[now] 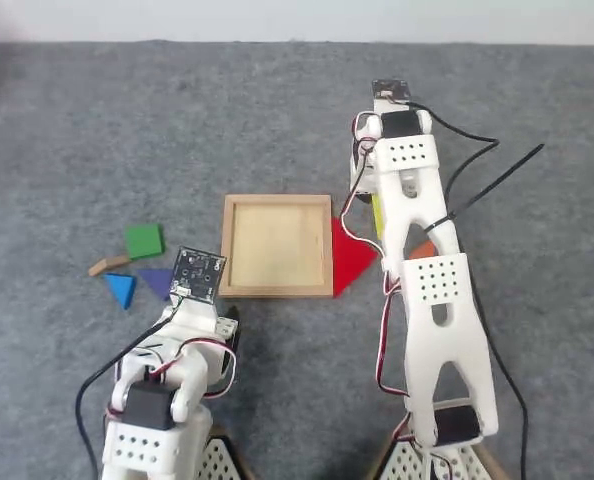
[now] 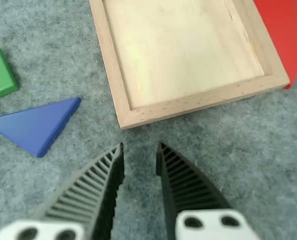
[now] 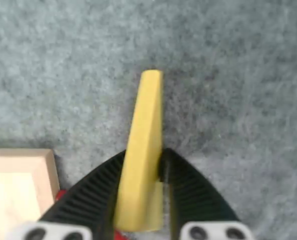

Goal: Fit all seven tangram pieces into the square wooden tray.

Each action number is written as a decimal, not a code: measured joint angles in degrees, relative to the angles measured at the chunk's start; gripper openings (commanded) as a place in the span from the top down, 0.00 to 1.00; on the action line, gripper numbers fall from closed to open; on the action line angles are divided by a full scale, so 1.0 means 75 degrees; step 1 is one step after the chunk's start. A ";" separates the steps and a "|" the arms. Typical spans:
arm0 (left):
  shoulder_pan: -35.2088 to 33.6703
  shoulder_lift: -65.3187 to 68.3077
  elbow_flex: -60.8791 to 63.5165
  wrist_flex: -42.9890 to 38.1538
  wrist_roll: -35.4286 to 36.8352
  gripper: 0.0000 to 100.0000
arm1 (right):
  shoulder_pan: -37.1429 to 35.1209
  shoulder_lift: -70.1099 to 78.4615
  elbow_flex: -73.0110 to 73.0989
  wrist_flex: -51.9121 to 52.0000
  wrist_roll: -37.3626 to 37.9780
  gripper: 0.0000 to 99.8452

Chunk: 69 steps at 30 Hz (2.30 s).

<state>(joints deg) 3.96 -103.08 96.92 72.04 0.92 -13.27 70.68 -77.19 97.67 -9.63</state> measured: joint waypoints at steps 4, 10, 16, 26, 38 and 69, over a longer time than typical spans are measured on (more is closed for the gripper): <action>0.0000 0.0000 0.0000 0.0000 0.0000 0.90 | -0.0035 0.0000 -0.0750 0.0375 0.0258 0.99; 0.0000 0.0000 0.0000 0.0000 0.0000 0.90 | 0.0023 -0.0410 -0.1137 0.0399 0.0293 0.99; 0.0000 0.0000 0.0000 0.0000 0.0000 0.90 | -0.0574 -0.1840 0.0586 0.0399 0.0293 0.99; 0.0000 0.0000 0.0000 0.0000 0.0000 0.90 | -0.2133 -0.6845 0.5744 0.0328 0.0234 0.99; 0.0023 0.0000 0.0000 0.0000 0.0000 0.90 | -0.3458 -0.6892 0.7326 -0.1618 -0.1032 0.99; -0.9635 0.0000 0.0000 0.0000 -0.3270 0.90 | -0.3974 -0.6881 0.8592 -0.3610 -0.1078 0.99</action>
<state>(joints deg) -68.31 -103.08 96.92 72.04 -23.60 -43.08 19.08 -12.75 70.59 -17.71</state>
